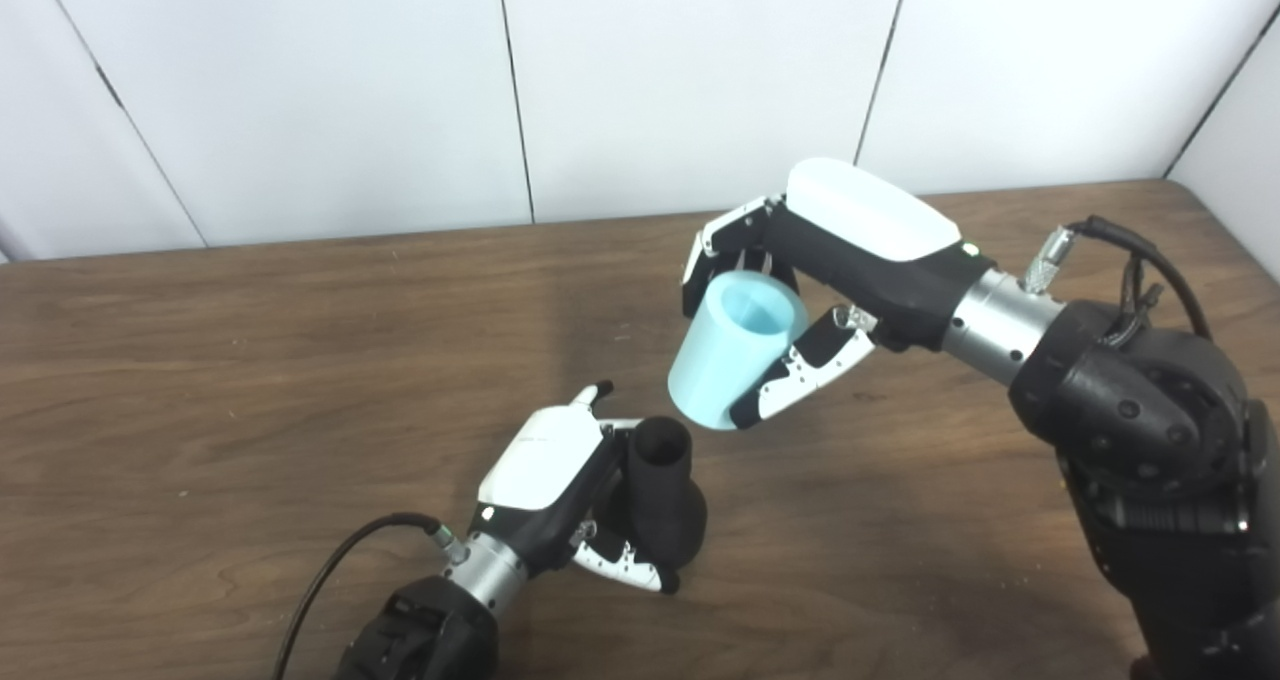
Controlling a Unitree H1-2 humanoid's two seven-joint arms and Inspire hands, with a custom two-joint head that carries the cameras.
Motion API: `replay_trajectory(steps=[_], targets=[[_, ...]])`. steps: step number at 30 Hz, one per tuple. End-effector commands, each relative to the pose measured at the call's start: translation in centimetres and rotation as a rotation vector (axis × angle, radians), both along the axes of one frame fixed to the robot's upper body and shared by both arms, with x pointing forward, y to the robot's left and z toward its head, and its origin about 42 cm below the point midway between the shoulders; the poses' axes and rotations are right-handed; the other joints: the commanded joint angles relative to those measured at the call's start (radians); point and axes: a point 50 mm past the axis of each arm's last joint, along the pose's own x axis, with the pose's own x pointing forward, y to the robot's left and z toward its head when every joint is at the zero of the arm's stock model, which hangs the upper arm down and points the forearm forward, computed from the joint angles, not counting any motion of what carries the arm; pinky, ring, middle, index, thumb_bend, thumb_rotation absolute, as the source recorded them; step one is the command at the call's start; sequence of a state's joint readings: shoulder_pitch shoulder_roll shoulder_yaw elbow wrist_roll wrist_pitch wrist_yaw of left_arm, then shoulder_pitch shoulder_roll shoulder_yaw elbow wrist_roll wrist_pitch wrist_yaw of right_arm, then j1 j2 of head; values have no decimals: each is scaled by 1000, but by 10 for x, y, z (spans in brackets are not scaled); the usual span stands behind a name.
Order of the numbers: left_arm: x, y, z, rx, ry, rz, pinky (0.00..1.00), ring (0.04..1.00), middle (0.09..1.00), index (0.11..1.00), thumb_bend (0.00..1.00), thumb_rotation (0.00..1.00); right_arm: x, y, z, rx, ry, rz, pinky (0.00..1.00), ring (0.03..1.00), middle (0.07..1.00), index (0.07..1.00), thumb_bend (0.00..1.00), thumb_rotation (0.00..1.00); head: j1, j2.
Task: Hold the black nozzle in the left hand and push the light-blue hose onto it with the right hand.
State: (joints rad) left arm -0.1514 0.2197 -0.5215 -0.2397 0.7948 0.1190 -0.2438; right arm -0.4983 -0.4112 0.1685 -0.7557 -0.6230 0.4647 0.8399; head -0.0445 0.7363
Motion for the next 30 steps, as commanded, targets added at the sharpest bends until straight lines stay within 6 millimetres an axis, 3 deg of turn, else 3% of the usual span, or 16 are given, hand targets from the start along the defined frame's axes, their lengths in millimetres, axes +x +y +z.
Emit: replay_trajectory(steps=[1, 10, 20, 30], targets=[[-9, -2, -28, 96, 145, -20, 1000, 513, 432, 494, 499, 0, 4, 1, 1, 12, -13, -18, 306, 429, 507, 503, 498, 0, -1, 0], [-10, -4, -28, 84, 151, -20, 1000, 518, 432, 490, 499, 0, 3, 6, -18, 22, 84, -8, 306, 431, 512, 507, 497, 0, 13, 1], [-9, -6, -29, 76, 155, -27, 1000, 509, 423, 492, 500, 0, 5, 10, -21, 20, 95, 0, 304, 426, 513, 515, 497, 0, 21, -3], [-9, -7, -31, 72, 156, -23, 1000, 510, 426, 491, 500, 0, 5, 9, -6, 44, 46, 5, 301, 423, 512, 517, 496, 0, 15, 1]])
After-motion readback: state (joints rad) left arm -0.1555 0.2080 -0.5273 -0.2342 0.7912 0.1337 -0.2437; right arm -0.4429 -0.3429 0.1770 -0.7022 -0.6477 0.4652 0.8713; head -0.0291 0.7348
